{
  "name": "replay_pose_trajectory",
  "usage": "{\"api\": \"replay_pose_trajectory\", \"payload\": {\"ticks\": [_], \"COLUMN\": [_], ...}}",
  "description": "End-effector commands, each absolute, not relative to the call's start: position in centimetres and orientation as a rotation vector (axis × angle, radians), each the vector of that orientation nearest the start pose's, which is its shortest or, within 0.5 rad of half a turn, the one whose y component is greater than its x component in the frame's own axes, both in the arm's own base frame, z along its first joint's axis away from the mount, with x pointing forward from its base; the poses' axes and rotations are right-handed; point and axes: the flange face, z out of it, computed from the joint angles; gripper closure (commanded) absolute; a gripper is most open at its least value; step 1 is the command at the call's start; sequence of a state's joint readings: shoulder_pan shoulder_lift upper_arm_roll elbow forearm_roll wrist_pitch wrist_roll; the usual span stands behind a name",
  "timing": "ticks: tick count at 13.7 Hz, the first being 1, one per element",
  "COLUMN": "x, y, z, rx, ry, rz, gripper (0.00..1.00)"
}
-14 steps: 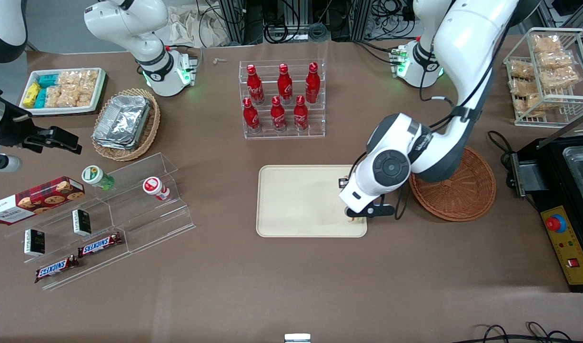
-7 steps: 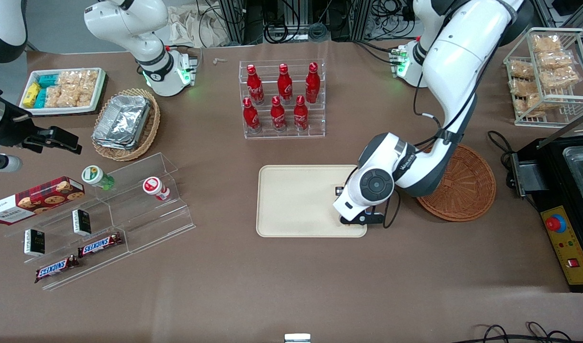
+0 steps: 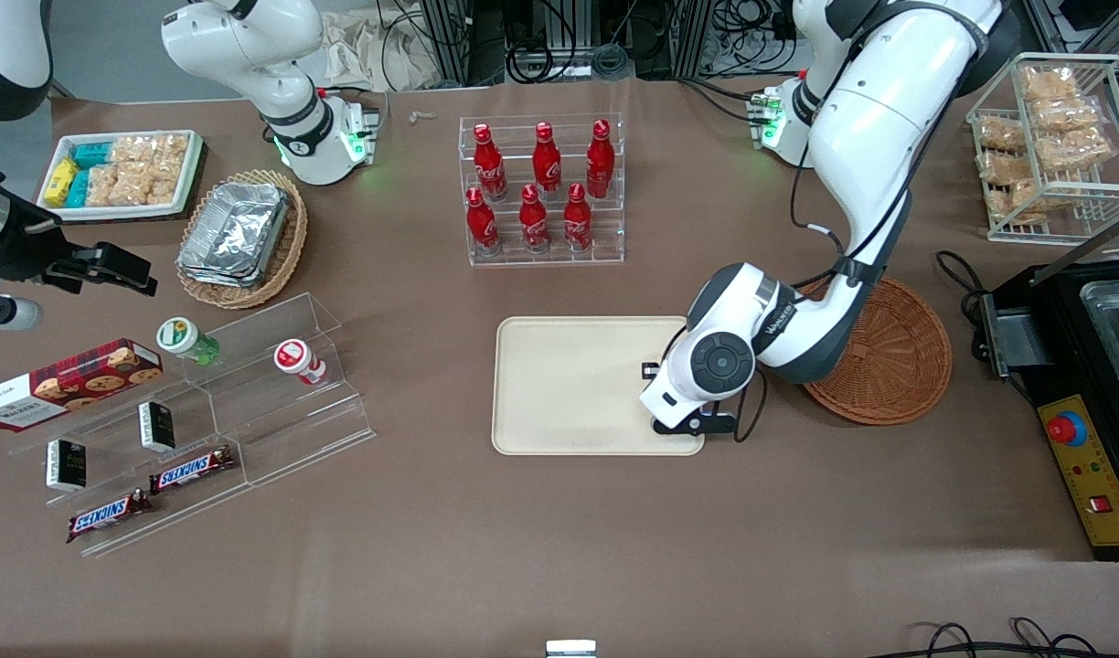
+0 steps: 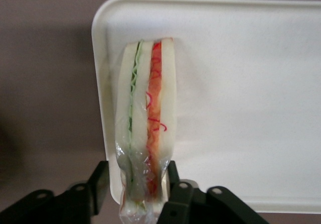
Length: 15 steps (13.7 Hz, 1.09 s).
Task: Place sandwich from basket to tray
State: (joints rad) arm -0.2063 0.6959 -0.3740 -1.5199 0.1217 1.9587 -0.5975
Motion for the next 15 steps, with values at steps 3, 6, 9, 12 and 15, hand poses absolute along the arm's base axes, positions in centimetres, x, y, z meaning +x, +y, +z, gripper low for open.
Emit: {"api": "replay_pose_trajectory", "payload": {"ticks": [3, 6, 9, 12, 15], "x": [60.8, 61.0, 61.7, 62.3, 62.6], "y": [-29.8, -26.5, -20.8, -14.1, -7.4], "z": [34.5, 39.7, 43.9, 47.6, 50.3], "rx": [-3.059, -3.003, -2.996, -3.021, -3.031], "ry": [-0.073, -0.119, -0.063, 0.043, 0.2], "rz": [0.273, 0.194, 0.188, 0.19, 0.164], "gripper": [0.0, 0.0, 0.0, 0.0, 0.0]}}
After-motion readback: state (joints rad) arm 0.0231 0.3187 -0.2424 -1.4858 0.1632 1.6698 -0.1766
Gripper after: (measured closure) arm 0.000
